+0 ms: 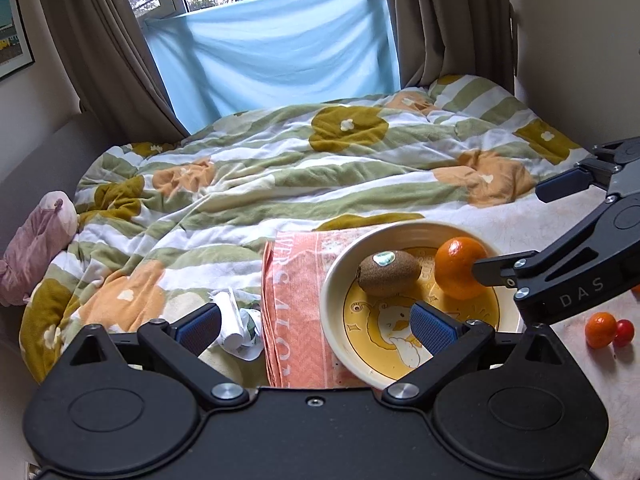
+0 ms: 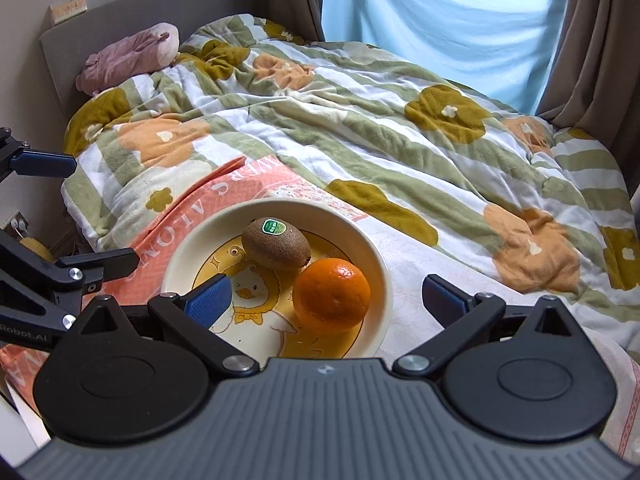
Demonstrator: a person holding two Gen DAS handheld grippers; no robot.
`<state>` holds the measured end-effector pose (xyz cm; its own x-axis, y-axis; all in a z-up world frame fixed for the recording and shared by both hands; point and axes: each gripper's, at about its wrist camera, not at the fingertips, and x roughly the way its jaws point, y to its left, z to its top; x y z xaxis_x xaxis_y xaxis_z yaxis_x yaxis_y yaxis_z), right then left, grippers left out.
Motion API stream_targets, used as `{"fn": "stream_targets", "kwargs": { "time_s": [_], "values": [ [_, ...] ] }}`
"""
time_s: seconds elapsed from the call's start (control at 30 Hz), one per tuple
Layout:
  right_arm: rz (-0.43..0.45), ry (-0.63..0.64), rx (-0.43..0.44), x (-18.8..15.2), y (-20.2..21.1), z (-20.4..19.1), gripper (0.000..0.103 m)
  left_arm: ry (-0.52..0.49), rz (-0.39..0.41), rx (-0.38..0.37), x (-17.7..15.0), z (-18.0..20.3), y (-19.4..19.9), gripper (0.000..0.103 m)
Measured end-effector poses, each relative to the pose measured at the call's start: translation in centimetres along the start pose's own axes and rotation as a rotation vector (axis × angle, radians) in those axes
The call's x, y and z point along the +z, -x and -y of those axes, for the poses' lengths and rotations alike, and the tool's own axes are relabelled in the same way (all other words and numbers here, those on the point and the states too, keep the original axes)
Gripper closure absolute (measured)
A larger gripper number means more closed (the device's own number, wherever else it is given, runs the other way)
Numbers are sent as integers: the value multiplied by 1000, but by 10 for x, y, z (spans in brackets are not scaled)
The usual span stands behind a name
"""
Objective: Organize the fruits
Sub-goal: 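Lower the large orange into the white bowl and open the right tool, then grasp a green apple with the left tool while the right tool grasps a kiwi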
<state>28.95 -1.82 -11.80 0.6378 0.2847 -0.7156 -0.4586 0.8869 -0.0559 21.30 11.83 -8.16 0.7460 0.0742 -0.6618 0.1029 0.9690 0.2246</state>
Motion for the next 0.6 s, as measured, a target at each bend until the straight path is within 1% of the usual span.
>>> {"fn": "stream_targets", "kwargs": {
  "time_s": [0.13, 0.3, 0.4, 0.47, 0.6],
  "values": [
    [23, -42, -39, -1, 41, 6, 0, -6, 26, 10, 11, 2, 26, 1],
    [23, -116, -114, -11, 85, 20, 0, -4, 56, -48, 21, 14, 51, 1],
    [28, -180, -144, -22, 111, 34, 0, -18, 75, -76, 24, 28, 64, 1],
    [40, -207, -149, -31, 128, 45, 0, -32, 90, -93, 24, 41, 73, 1],
    [58, -263, -182, -55, 163, 74, 0, -47, 108, -130, 23, 71, 88, 1]
  ]
}}
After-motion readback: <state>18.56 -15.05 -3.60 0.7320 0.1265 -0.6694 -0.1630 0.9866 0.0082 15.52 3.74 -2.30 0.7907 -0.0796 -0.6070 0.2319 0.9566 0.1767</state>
